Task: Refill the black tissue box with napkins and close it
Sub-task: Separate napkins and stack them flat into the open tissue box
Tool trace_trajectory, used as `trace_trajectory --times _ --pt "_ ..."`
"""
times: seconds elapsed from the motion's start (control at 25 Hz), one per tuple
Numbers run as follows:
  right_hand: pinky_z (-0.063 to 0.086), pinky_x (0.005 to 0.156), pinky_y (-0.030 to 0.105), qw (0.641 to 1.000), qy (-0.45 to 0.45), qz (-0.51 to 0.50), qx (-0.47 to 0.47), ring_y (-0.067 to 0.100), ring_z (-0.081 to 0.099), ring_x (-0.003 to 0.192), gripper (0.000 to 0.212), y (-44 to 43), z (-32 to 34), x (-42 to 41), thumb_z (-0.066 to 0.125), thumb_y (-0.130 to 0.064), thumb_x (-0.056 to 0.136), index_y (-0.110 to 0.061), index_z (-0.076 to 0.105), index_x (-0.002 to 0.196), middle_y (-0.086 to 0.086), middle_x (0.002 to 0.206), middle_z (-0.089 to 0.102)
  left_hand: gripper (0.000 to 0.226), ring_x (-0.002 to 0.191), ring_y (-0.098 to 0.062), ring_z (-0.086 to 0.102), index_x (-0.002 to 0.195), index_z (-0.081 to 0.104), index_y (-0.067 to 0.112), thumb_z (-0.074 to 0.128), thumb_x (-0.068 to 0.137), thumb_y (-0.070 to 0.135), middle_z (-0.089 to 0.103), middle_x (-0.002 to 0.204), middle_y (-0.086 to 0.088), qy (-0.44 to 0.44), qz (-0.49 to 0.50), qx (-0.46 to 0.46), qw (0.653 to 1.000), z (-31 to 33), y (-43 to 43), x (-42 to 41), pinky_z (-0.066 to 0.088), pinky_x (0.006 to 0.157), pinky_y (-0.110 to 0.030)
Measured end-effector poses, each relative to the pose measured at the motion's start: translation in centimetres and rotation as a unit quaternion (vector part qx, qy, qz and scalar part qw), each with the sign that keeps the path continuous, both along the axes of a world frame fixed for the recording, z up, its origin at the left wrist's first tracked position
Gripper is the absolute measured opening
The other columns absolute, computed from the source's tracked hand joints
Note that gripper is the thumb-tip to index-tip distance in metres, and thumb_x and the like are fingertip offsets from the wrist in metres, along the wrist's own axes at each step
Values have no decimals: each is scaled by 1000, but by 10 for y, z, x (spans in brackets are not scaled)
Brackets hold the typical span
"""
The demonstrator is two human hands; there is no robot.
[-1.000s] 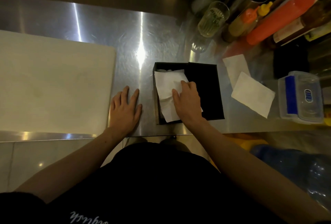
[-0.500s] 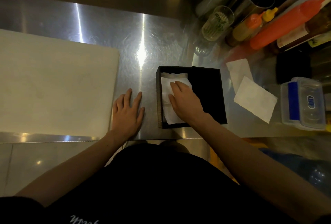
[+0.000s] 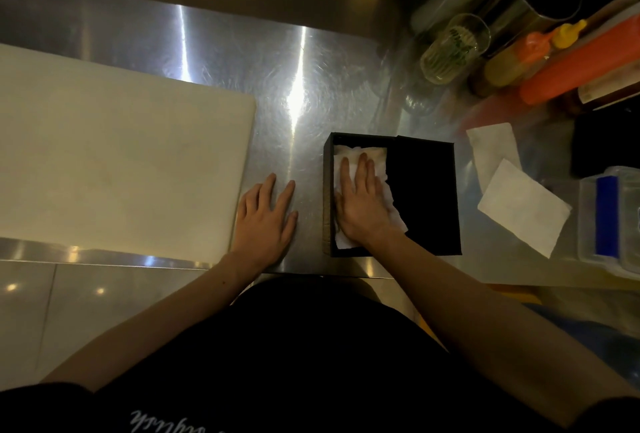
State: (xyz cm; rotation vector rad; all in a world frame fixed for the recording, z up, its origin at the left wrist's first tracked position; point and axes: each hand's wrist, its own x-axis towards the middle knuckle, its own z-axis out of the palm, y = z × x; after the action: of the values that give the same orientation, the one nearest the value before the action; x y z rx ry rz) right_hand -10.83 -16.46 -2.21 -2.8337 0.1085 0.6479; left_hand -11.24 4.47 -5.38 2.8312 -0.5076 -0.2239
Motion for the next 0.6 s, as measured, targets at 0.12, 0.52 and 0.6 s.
trace_trajectory --times 0.12,0.52,0.6 --pt "-7 117 45 1000 -12 -17 -8 34 -13 148 66 2 -9 -1 23 -43 104 -15 -12 153 22 159 -15 56 126 -39 37 147 40 21 39 96 44 37 150 -20 2 1 4 1000 1 -1 0 31 103 -48" --pt "-5 117 44 998 -55 -16 1 33 -7 149 63 5 9 -10 22 -42 104 -11 -1 154 20 161 -6 56 127 -38 33 148 38 22 40 96 43 35 150 -19 6 4 5 1000 -1 1 1 29 105 -49" --pt "-5 117 47 1000 -30 -5 -6 34 -10 148 65 1 7 -12 23 -43 103 -12 -3 154 21 160 -10 56 127 -38 33 148 38 21 40 97 43 35 150 -20 2 2 13 1000 -2 0 1 28 106 -49"
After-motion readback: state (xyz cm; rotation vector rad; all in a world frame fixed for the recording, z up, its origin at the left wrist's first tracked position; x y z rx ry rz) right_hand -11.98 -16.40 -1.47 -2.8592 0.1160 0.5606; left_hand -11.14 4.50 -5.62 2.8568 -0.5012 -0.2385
